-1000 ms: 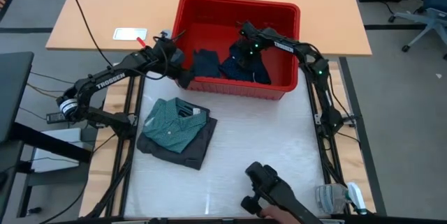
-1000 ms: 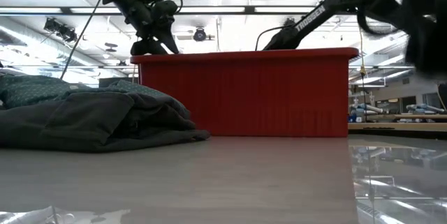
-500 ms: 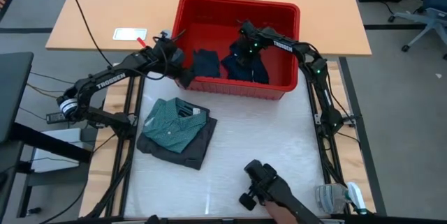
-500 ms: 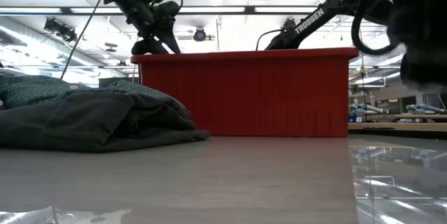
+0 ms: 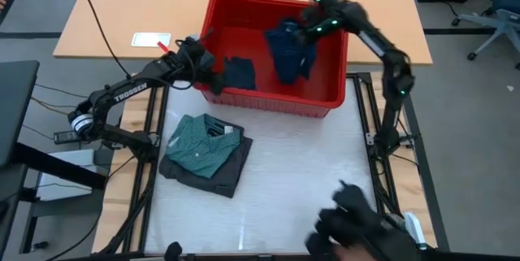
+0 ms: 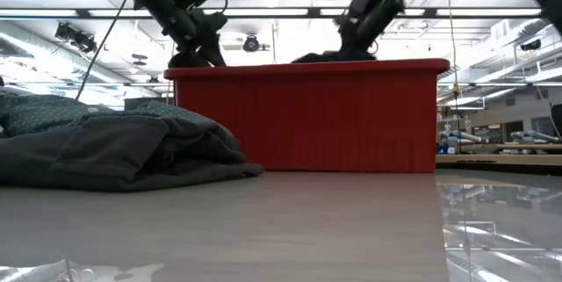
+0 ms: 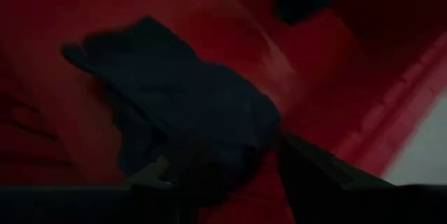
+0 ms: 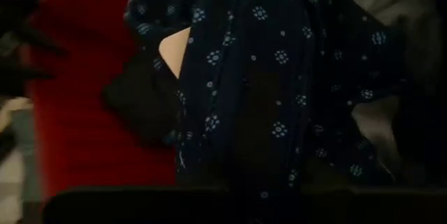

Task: Fold laundry
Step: Remove the dark blue polo from the red bin

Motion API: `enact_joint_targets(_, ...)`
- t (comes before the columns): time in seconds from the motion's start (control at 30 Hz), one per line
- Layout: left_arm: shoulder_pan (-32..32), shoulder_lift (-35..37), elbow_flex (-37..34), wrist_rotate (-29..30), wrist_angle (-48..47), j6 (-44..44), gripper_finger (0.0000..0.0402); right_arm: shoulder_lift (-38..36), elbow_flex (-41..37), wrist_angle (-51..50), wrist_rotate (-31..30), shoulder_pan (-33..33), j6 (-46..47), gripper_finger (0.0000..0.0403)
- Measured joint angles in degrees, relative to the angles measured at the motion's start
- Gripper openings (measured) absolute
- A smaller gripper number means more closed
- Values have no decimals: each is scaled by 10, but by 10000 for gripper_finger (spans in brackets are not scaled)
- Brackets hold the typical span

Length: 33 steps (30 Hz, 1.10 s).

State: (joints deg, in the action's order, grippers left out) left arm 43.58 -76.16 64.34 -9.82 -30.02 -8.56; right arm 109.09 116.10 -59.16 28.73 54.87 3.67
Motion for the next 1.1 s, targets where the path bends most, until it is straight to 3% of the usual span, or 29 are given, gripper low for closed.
enact_joint_targets(0.17,2,0,0,0,46,52,173,-123,2,-38,46,-13,14,49)
enact_joint_targets(0.47,-10,7,53,-3,70,29,173,-269,3,-93,146,-84,18,49)
enact_joint_targets(0.63,-55,7,129,-3,76,6,173,-304,-40,-206,95,-174,-6,49)
enact_joint_targets(0.77,-108,8,165,20,81,21,173,-352,-144,-205,61,-280,12,49)
enact_joint_targets(1.0,-215,7,172,89,64,-71,173,-423,-419,-7,72,-438,110,49)
enact_joint_targets(1.1,-269,4,172,129,42,-98,173,-434,-518,43,49,-493,131,49)
